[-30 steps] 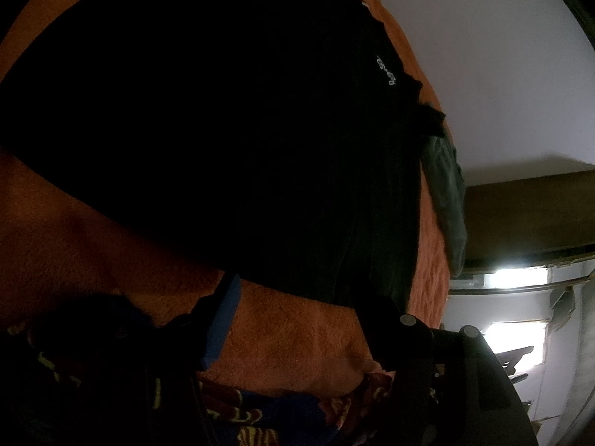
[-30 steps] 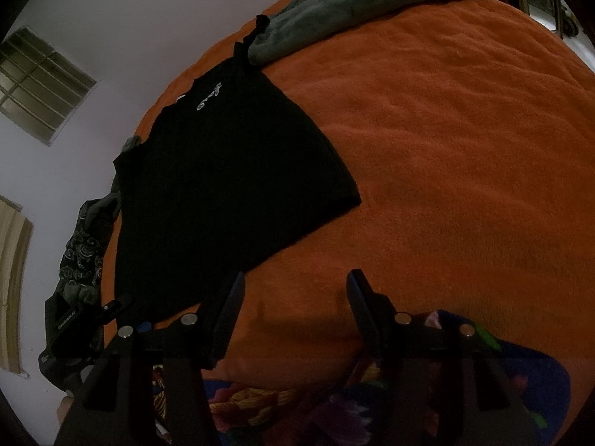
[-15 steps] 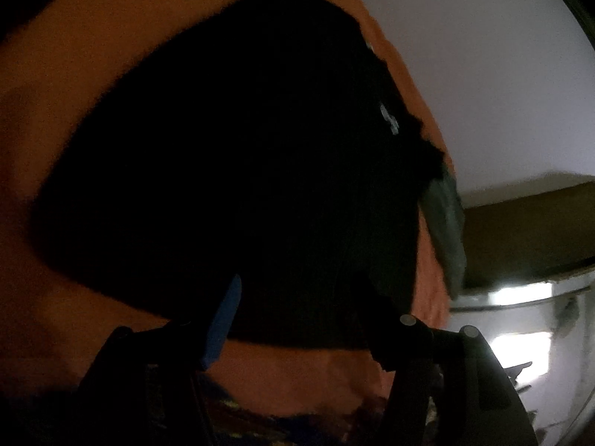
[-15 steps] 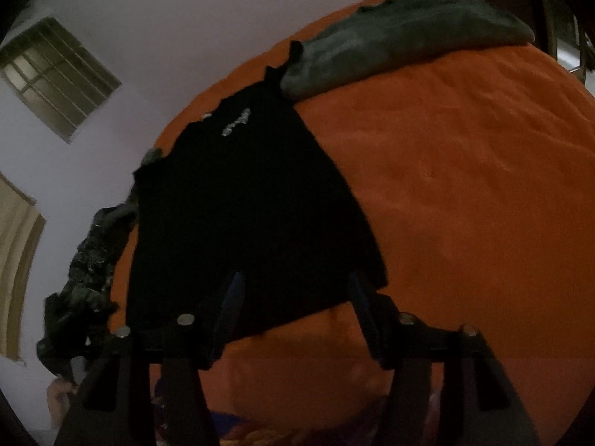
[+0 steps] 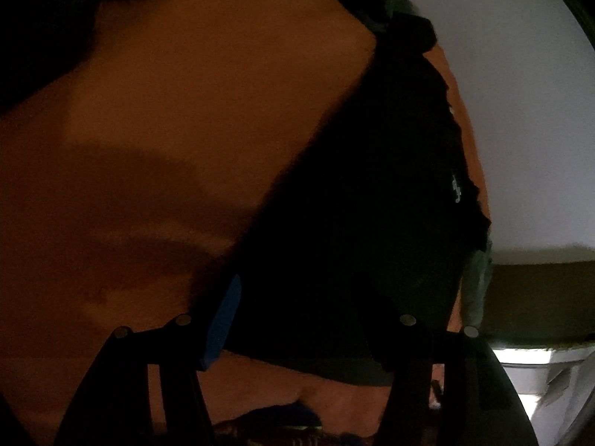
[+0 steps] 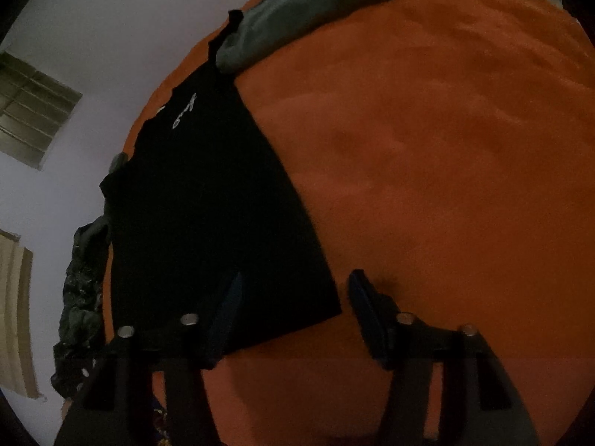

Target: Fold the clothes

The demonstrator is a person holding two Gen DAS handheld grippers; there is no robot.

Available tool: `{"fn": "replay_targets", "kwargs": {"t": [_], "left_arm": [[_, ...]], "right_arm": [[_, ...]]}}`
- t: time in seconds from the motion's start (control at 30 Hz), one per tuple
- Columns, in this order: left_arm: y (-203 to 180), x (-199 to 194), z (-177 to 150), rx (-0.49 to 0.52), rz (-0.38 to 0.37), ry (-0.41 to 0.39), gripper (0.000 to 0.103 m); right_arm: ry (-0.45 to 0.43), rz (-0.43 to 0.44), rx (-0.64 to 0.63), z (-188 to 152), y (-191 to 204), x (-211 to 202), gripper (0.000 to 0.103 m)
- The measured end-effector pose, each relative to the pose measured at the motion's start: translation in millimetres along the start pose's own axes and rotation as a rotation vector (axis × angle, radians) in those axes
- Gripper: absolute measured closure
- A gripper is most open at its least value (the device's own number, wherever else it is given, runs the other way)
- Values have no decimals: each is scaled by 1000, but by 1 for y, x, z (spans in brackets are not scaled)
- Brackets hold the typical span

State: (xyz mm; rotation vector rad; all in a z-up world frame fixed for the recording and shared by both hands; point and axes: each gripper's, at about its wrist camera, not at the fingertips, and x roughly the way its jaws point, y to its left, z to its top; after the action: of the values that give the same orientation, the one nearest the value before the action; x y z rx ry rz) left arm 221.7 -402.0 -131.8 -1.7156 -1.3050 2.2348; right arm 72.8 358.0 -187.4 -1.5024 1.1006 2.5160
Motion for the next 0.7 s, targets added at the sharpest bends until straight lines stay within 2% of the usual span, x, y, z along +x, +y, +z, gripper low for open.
{"fn": "replay_targets", "kwargs": {"t": [0.07,0.1,0.13,0.17,0.33,0.4,0.6,0.7], "left_arm": [[6,2,0,-14,-15,10,40],[9,3,0,-21,-20,15,40],[10,3,-1,-19,-22,19,40],[10,4,-2,-18,-23,22,40],[18,2,-4,-13,0,27,40],[19,1,-5,-4,18,23,40],[16,8,-17,93,38,46,41],[13,6,-26,138,-45,6,41]], "right_arm": [[10,-6,-2,-1,1,4,63],[9,-13,-4,-3,2,5,73],[8,-23,-8,-4,2,5,92],[-16,-23,-14,-5,3,1,98],[-136,-45,-79,-11,15,-23,99],[-148,-66,-88,-11,19,-27,99],[-95,-50,-59,-12,14,-18,99],[-85,-35,-51,-12,14,-16,99]]}}
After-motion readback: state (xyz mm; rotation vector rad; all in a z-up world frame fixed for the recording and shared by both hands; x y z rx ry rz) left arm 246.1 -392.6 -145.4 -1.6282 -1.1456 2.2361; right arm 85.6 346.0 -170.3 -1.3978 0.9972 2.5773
